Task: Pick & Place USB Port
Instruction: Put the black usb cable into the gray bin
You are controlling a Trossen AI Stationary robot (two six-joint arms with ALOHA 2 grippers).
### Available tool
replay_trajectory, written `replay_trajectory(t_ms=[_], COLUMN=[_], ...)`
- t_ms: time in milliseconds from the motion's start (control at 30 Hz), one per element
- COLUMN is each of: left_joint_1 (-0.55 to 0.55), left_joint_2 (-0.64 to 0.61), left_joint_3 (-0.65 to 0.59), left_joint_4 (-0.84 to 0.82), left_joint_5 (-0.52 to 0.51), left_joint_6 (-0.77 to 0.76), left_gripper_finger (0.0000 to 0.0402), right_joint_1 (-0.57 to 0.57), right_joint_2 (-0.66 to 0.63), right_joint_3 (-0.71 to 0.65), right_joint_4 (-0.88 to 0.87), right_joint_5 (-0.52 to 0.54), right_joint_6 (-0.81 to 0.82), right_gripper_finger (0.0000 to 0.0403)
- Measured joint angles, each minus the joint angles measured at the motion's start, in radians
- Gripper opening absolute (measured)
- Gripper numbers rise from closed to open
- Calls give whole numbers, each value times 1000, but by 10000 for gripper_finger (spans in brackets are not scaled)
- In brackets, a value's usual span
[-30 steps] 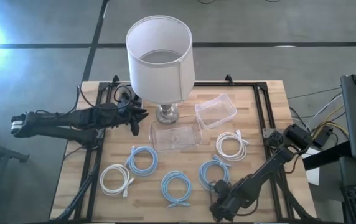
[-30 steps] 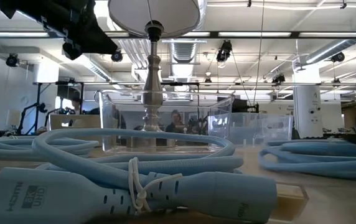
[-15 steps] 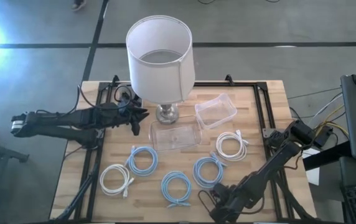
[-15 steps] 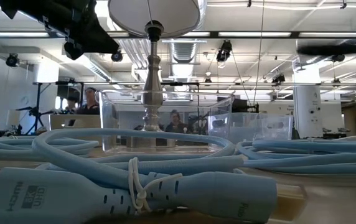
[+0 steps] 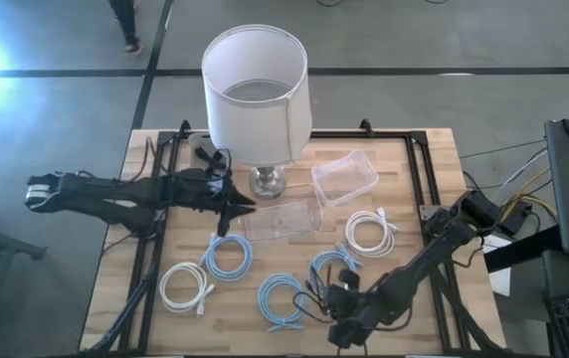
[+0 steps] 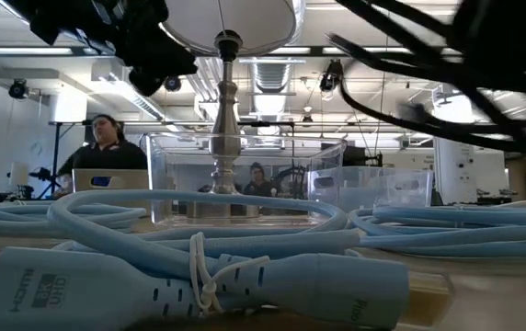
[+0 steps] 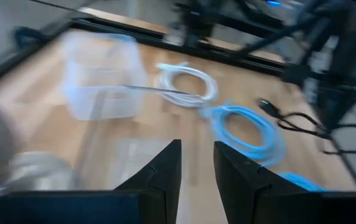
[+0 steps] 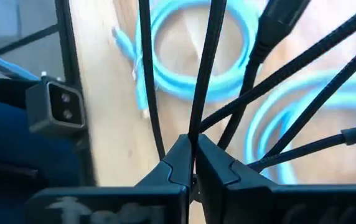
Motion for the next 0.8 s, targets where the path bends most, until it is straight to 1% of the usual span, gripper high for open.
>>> replay_trajectory(t_ms=[67,200,300,367,400,567,700,800], left_joint_1=[-5,-13,-17,-23,-29,-60,-74,-78], left_joint_2=[37,88,109,119,125,169,237,284], left_joint_3=[0,1,1,1,1,0,0,0], left_joint_4=[43,77,80,85,90,163,262,300], left_joint_5=[36,49,49,49,48,48,41,19], left_joint_6=[-4,-32,-42,-48,-55,-62,-65,-68], left_gripper_finger=[96,96,96,96,96,96,96,96], right_joint_1=[-25,-89,-139,-174,-193,-279,-317,-325], right_joint_2=[0,0,0,0,0,0,0,0], right_joint_3=[0,-3,-5,-5,-5,-6,-6,-6], right_joint_4=[-2,-6,-5,0,0,36,122,184], right_joint_5=[85,325,493,576,597,602,602,603], right_joint_6=[-86,-185,-207,-181,-169,-167,-258,-335], right_gripper_finger=[9,9,9,9,9,8,8,8])
